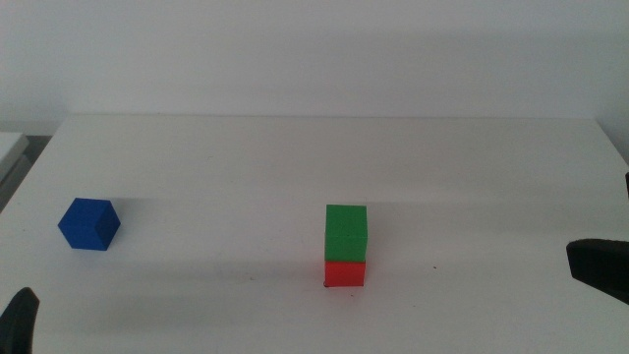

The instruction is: Stack red cubes first, then green, then blue cubes in a specific spot.

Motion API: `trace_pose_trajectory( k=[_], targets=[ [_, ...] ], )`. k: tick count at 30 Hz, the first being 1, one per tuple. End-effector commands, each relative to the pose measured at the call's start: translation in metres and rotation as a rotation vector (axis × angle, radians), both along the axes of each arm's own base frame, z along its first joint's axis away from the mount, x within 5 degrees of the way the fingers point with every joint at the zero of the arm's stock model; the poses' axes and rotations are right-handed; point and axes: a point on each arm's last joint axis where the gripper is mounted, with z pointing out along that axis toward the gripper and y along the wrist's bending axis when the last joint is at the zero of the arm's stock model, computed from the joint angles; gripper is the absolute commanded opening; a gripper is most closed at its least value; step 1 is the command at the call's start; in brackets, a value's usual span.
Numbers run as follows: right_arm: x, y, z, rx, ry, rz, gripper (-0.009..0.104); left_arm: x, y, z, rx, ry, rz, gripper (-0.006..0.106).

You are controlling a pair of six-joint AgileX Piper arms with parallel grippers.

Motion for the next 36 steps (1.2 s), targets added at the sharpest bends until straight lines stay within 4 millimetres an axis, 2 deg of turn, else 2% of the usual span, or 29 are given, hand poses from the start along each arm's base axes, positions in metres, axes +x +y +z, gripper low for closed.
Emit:
trace_pose_trajectory(
  k=[1,5,6,8,10,14,16,20,23,28,36],
  targets=[
    [0.0,-0.001,0.001,0.009,-0.018,-0.005,0.092,0.0,0.0,0.001,0.021,-0.015,-0.003,0.094],
    [0.0,-0.001,0.001,0.009,-0.018,-0.005,0.092,0.0,0.003,0.0,0.067,0.027,0.039,0.094],
    [0.0,-0.001,0.001,0.009,-0.018,-0.005,0.092,0.002,0.004,0.007,0.054,0.068,0.057,0.094],
    [0.0,-0.001,0.001,0.009,-0.018,-0.005,0.092,0.009,0.006,0.03,0.023,0.174,0.093,0.094],
    [0.0,-0.001,0.001,0.01,-0.017,-0.004,0.092,0.022,0.009,0.063,-0.035,0.333,0.114,0.094],
    [0.0,-0.001,0.001,0.012,-0.015,-0.003,0.092,0.042,0.01,0.113,-0.107,0.638,0.081,0.094],
    [0.0,-0.001,0.001,0.012,-0.015,-0.003,0.092,0.054,0.012,0.127,-0.103,0.782,0.045,0.094],
    [0.0,-0.001,0.001,0.012,-0.015,-0.003,0.092,0.083,0.018,0.132,-0.098,0.968,-0.011,0.094],
    [0.0,-0.001,0.001,0.012,-0.015,-0.003,0.092,0.114,0.02,0.128,-0.062,0.93,-0.093,0.094],
    [0.0,-0.001,0.001,0.012,-0.015,-0.003,0.092,0.159,0.034,0.115,-0.057,1.019,-0.089,0.094],
    [0.0,-0.001,0.001,0.012,-0.015,-0.003,0.092,0.228,0.055,0.1,0.151,1.096,-0.214,0.094]
  ],
)
